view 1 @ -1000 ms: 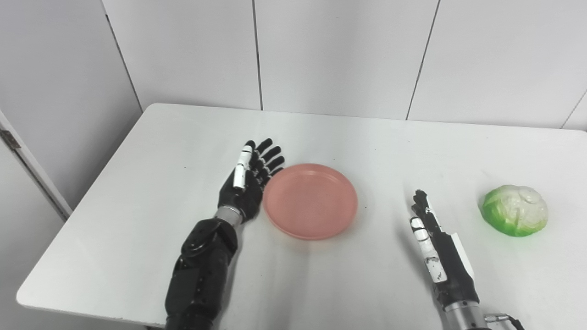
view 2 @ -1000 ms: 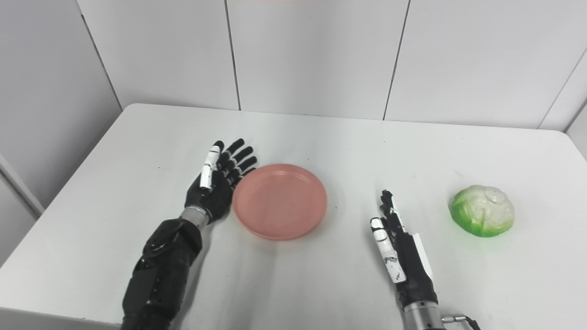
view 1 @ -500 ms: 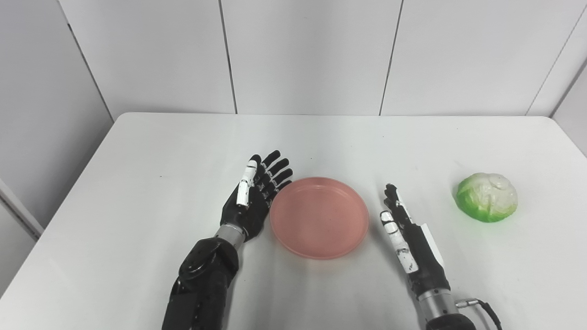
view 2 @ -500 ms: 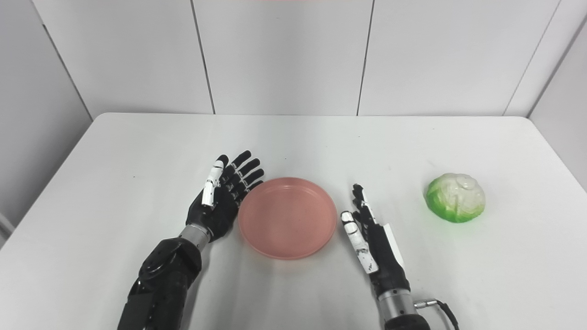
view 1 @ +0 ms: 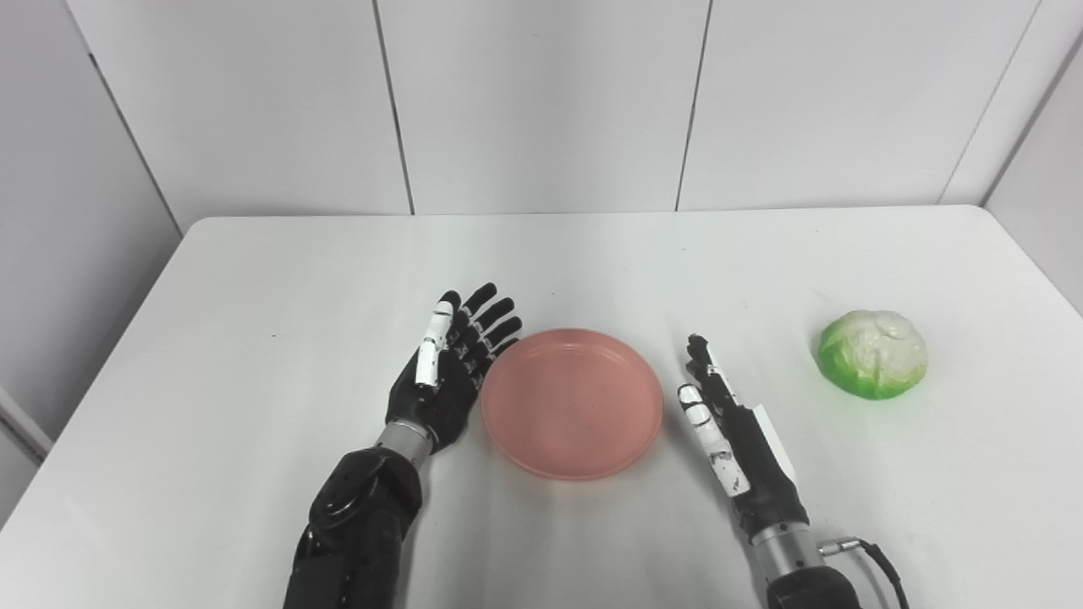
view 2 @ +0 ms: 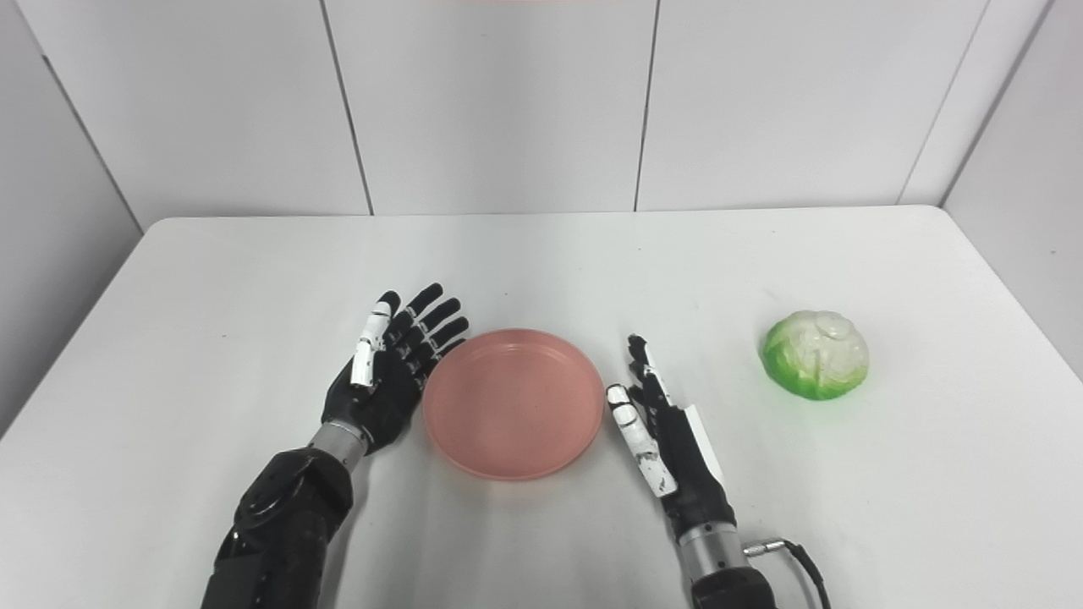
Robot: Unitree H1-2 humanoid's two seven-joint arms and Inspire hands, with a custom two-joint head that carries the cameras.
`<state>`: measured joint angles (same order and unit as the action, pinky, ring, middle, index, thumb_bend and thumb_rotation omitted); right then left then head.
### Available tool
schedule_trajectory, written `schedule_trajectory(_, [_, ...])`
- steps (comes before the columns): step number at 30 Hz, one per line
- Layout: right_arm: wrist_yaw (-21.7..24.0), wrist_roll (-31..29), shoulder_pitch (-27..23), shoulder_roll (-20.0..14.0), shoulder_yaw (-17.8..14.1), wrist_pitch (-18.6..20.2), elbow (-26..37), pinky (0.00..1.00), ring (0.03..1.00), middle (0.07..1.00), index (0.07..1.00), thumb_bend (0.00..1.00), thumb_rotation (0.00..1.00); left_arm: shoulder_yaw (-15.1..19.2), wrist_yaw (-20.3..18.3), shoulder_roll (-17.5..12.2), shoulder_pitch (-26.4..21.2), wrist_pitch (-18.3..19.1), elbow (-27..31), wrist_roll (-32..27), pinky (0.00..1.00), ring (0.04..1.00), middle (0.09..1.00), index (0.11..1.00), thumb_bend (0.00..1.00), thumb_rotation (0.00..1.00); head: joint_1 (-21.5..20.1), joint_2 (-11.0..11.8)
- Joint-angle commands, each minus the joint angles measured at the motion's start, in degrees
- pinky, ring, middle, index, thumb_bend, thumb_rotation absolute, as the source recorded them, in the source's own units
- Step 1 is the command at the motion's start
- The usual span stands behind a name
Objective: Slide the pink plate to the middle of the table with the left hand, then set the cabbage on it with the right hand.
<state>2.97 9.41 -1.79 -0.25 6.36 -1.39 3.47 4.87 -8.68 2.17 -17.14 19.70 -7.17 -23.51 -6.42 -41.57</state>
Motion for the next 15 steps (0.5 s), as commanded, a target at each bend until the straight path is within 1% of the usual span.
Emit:
schedule_trajectory(1, [-1.4,0.5,-0.9,0.5,-0.3,-0.4,0.1,0.97,0.997,0.999,0.991,0.38,1.00,0.0,0.5,-0.2,-0.7,-0.5,1.8,0.8,0.89,0.889,0.896,0.885,0.37,1.00,-0.7,0.0])
schedule_trajectory(4, [-2.8,2.9,-1.0,0.0,-0.4,-1.3,1.0,0.98,0.993,0.992,0.982,0.37,1.00,-0.1,0.1,-0.5,-0.3,-0.7,2.6,1.1,0.89,0.900,0.907,0.894,0.37,1.00,-1.8,0.3])
schedule_trajectory(6, [-3.4,3.6,-1.2,-0.3,-0.6,-1.5,1.8,0.98,0.991,0.989,0.980,0.39,1.00,0.0,0.0,-0.7,-0.1,-1.1,2.8,1.4,0.89,0.904,0.908,0.896,0.37,1.00,-2.8,0.4])
schedule_trajectory(7, [-3.8,4.1,-1.2,-0.3,-0.7,-1.4,2.3,0.98,0.994,0.992,0.983,0.41,1.00,0.0,0.0,-0.8,0.1,-1.2,2.9,1.5,0.90,0.906,0.909,0.897,0.36,1.00,-2.8,0.4])
schedule_trajectory(8, [-4.2,4.7,-1.4,-0.4,-0.8,-1.4,2.8,0.98,0.994,0.993,0.983,0.42,1.00,0.0,0.1,-0.9,0.2,-1.3,3.0,1.6,0.90,0.906,0.909,0.897,0.36,1.00,-4.0,0.6])
schedule_trajectory(9, [-4.5,5.0,-1.4,-0.4,-0.9,-1.4,3.1,0.98,0.995,0.994,0.983,0.42,1.00,0.1,0.1,-0.9,0.4,-1.3,3.2,1.6,0.90,0.907,0.908,0.896,0.36,1.00,-4.0,0.6])
schedule_trajectory(10, [-5.0,6.2,-1.6,-0.6,-1.0,-1.2,3.7,0.98,0.995,0.994,0.984,0.43,1.00,0.2,-0.1,-1.1,0.5,-1.7,2.9,1.5,0.90,0.907,0.908,0.895,0.36,1.00,-4.9,0.7])
schedule_trajectory(13, [-5.9,8.6,-2.4,-1.0,-1.3,-0.8,5.2,0.96,0.984,0.984,0.973,0.43,1.00,0.5,-0.3,-1.4,0.9,-2.5,2.6,1.3,0.91,0.909,0.907,0.893,0.37,1.00,-6.7,1.2])
schedule_trajectory(14, [-6.3,9.4,-3.0,-1.4,-1.6,-1.3,5.4,0.95,0.978,0.979,0.968,0.43,1.00,0.6,-0.4,-1.6,1.1,-2.8,2.6,1.4,0.91,0.910,0.907,0.894,0.37,1.00,-8.0,1.7])
schedule_trajectory(15, [-6.5,10.0,-3.4,-1.6,-1.7,-1.6,5.6,0.94,0.968,0.970,0.962,0.44,1.00,0.7,-0.5,-1.7,1.2,-3.0,2.6,1.5,0.91,0.912,0.908,0.896,0.37,1.00,-8.0,1.7])
